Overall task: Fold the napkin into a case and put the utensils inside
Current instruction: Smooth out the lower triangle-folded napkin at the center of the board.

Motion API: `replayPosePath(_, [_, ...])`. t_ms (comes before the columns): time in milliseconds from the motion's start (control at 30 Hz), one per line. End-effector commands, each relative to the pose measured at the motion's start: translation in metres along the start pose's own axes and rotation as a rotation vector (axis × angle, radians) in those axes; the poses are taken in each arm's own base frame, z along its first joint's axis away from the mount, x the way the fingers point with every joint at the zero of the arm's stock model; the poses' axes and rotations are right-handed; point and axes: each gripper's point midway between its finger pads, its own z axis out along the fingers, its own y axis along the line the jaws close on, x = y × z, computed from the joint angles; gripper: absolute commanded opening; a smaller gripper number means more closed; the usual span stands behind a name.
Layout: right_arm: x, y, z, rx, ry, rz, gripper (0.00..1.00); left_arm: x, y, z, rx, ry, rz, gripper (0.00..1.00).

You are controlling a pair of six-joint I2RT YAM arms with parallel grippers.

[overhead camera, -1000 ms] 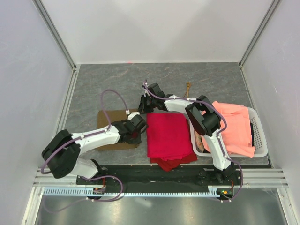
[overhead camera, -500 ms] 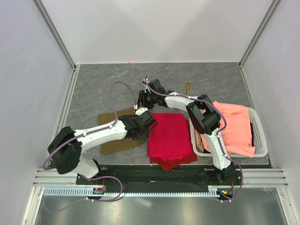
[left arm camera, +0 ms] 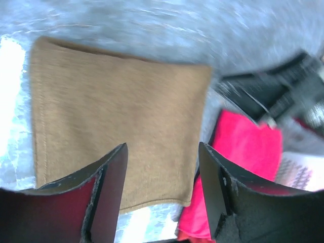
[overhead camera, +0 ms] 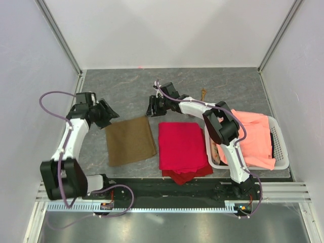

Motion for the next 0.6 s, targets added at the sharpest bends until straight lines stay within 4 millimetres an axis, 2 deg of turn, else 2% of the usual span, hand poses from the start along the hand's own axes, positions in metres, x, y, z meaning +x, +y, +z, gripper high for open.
replayPosePath(0, [-0.015, 0.010, 0.005, -0.083, -0.022, -0.022, 0.51, -0.011, 0.022, 0.028, 0.112, 0.109, -0.133, 0.64])
replayPosePath(100, [-0.012, 0.009, 0.009, -0.103, -0.013, -0.012, 0.50, -0.028, 0.044, 0.037, 0.064, 0.094, -0.191, 0.62])
replayPosePath(133, [-0.011, 0.009, 0.011, -0.107, -0.011, -0.011, 0.50, -0.032, 0.059, 0.045, 0.012, 0.085, -0.219, 0.62])
replayPosePath(233, [-0.006, 0.006, 0.018, -0.121, 0.005, -0.003, 0.48, -0.039, 0.077, 0.059, -0.010, 0.096, -0.253, 0.58])
replayPosePath(300, [-0.003, 0.004, 0.021, -0.121, 0.014, 0.000, 0.46, -0.042, 0.083, 0.067, -0.022, 0.114, -0.252, 0.54])
replayPosePath(367, [-0.002, 0.003, 0.021, -0.121, 0.011, 0.000, 0.45, -0.037, 0.092, 0.075, -0.036, 0.150, -0.283, 0.50])
replayPosePath(433, [-0.001, 0.001, 0.022, -0.118, 0.010, 0.001, 0.44, -0.039, 0.103, 0.076, -0.054, 0.144, -0.311, 0.49])
replayPosePath(567, [-0.001, 0.002, 0.023, -0.123, 0.011, 0.002, 0.39, -0.048, 0.109, 0.074, -0.058, 0.103, -0.303, 0.47])
